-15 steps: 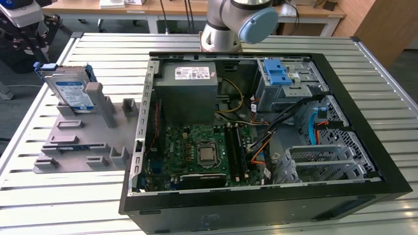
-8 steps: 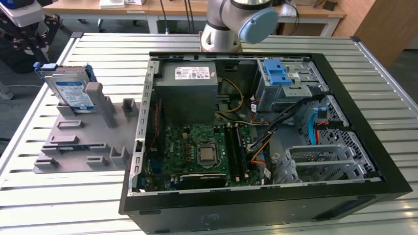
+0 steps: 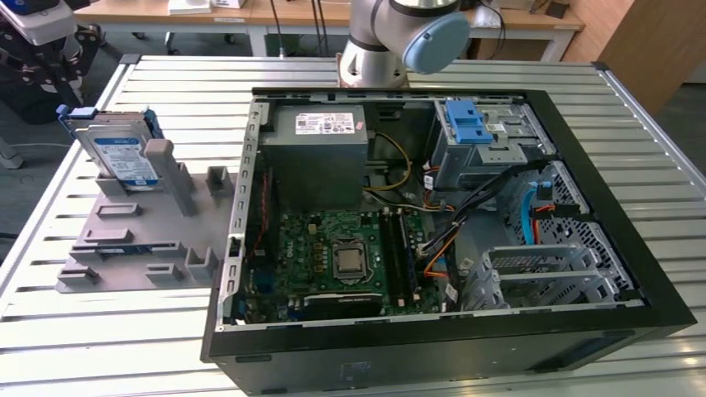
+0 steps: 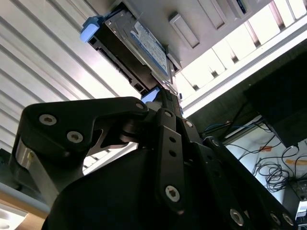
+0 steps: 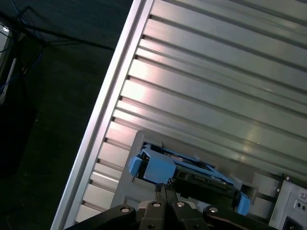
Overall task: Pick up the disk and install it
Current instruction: 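Pick up the disk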
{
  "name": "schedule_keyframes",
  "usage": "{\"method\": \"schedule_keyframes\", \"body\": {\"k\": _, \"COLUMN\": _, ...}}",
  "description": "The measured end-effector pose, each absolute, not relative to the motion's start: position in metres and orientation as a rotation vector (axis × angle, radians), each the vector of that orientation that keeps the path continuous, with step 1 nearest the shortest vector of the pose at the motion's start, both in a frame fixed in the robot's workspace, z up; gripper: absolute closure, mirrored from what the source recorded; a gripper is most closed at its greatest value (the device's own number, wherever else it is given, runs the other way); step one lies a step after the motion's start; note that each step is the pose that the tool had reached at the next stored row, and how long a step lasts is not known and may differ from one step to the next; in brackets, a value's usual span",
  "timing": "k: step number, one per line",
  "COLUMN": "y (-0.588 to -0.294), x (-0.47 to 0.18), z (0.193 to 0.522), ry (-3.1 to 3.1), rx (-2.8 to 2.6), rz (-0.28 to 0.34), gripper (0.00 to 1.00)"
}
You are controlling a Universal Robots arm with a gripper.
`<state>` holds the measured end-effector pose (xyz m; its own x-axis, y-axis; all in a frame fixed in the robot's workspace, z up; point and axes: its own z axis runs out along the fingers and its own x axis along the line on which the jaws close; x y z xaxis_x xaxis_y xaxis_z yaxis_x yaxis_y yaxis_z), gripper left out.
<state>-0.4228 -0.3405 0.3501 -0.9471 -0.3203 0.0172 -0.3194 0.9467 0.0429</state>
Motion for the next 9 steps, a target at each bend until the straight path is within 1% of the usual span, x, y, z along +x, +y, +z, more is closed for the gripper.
{"method": "schedule_keyframes", "body": {"k": 9, "y": -0.3405, "x": -0.4228, "z": 0.3501, "ry": -3.069, "rx": 0.542, "rz": -0.061, "gripper": 0.89}}
